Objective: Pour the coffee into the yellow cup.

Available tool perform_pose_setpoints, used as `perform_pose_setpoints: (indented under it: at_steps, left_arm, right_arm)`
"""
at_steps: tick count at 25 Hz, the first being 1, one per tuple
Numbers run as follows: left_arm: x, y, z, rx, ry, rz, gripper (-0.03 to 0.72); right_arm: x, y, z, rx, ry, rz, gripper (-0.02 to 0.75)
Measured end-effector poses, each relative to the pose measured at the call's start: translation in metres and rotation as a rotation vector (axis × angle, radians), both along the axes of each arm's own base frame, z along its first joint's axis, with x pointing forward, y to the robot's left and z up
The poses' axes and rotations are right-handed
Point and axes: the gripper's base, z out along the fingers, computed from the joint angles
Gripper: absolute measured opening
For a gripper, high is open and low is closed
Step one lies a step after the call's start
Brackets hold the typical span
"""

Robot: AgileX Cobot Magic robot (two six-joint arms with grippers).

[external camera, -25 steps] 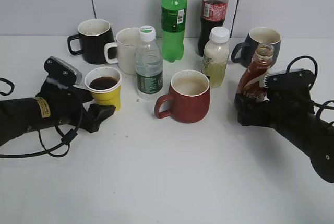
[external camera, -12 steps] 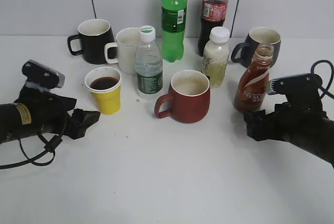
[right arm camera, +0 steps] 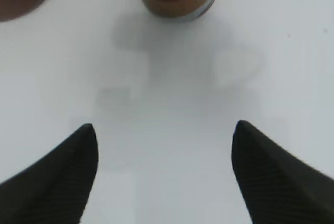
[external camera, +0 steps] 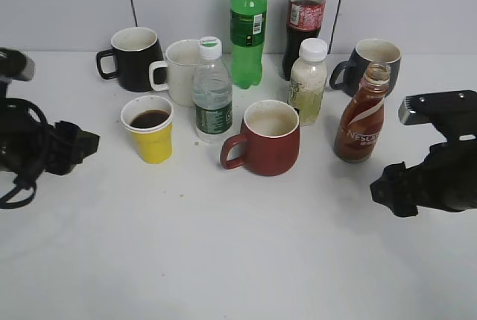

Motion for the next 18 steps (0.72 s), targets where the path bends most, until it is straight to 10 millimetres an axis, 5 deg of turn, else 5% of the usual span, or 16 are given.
perform_pose_setpoints:
  at_steps: [4,9,11,14,18]
  left_arm:
    - [-0.021,0.007,0.033,-0.012,0.001,0.059,0.557]
    - [-0.072,0.031,0.078,0.024,0.019,0.125,0.506]
    - [-0.089,0.038,0.089,0.026,0.010,0.143,0.498]
    - [-0.146,0.064,0.121,0.010,-0.040,0.201,0.491]
    - [-0.193,0.082,0.130,0.039,-0.055,0.190,0.491]
  right_arm:
    - [-0.009,0.002,0.041,-0.002,0.120,0.036,0.595]
    - [-0.033,-0.001,0.105,0.004,0.200,0.080,0.595]
    - [-0.051,-0.006,0.127,0.011,0.187,0.095,0.595]
    - [-0.081,-0.015,0.149,0.023,0.145,0.112,0.594]
    - [-0.127,-0.029,0.166,0.046,0.019,0.135,0.594]
